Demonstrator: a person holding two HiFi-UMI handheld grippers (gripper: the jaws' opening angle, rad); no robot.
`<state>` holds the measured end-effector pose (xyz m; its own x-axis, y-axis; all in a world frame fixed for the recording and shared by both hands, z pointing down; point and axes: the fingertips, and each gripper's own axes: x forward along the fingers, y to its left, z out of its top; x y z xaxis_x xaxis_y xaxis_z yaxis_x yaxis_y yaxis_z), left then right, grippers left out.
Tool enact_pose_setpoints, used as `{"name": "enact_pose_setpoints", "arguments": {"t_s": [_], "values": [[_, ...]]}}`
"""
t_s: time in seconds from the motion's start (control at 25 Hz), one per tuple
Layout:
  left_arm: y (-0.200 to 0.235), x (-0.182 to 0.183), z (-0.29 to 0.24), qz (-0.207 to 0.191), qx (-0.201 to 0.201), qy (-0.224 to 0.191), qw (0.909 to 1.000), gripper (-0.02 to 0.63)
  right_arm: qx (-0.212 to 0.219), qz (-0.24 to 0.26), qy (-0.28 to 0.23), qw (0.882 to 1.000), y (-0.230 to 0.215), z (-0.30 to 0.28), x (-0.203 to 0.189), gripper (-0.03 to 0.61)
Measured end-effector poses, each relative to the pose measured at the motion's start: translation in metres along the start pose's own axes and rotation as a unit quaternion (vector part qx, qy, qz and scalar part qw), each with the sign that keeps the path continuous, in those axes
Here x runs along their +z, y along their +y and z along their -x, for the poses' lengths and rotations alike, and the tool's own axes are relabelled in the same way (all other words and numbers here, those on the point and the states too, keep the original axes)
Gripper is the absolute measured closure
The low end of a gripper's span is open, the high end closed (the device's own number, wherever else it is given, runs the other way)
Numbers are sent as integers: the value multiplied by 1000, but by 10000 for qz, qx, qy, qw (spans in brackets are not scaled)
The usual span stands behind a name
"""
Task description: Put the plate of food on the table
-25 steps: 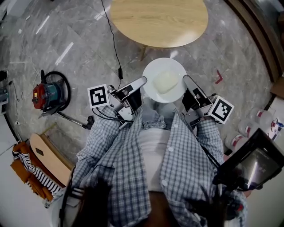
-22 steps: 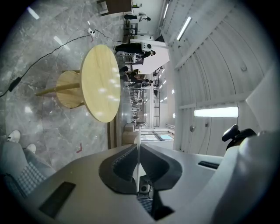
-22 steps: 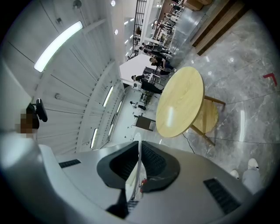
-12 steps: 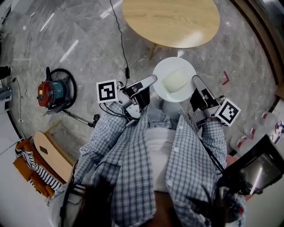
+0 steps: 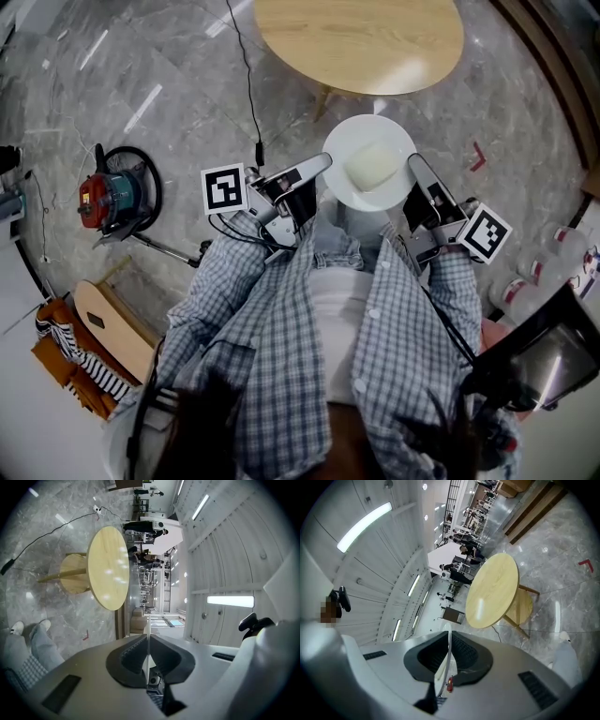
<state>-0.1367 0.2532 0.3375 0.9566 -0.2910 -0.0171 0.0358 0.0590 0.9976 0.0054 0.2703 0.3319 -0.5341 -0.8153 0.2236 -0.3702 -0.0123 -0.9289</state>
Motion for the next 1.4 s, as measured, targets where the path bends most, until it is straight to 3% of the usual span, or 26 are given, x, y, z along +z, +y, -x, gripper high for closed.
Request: {"name": "enact_pose_setpoints", "arguments": {"t_s": [0.64, 1.04, 1.4], "values": [[-8, 5, 3, -28, 7, -296, 9996, 592, 154, 72, 255, 9995, 9, -12, 8, 554], [-2, 63, -71, -50, 45, -622, 9980, 592, 253, 28, 537, 9982, -20, -55, 96, 554], [-12, 84, -117, -78, 102, -890, 9959, 592, 334, 39, 792, 9963, -25, -67, 150, 554]]}}
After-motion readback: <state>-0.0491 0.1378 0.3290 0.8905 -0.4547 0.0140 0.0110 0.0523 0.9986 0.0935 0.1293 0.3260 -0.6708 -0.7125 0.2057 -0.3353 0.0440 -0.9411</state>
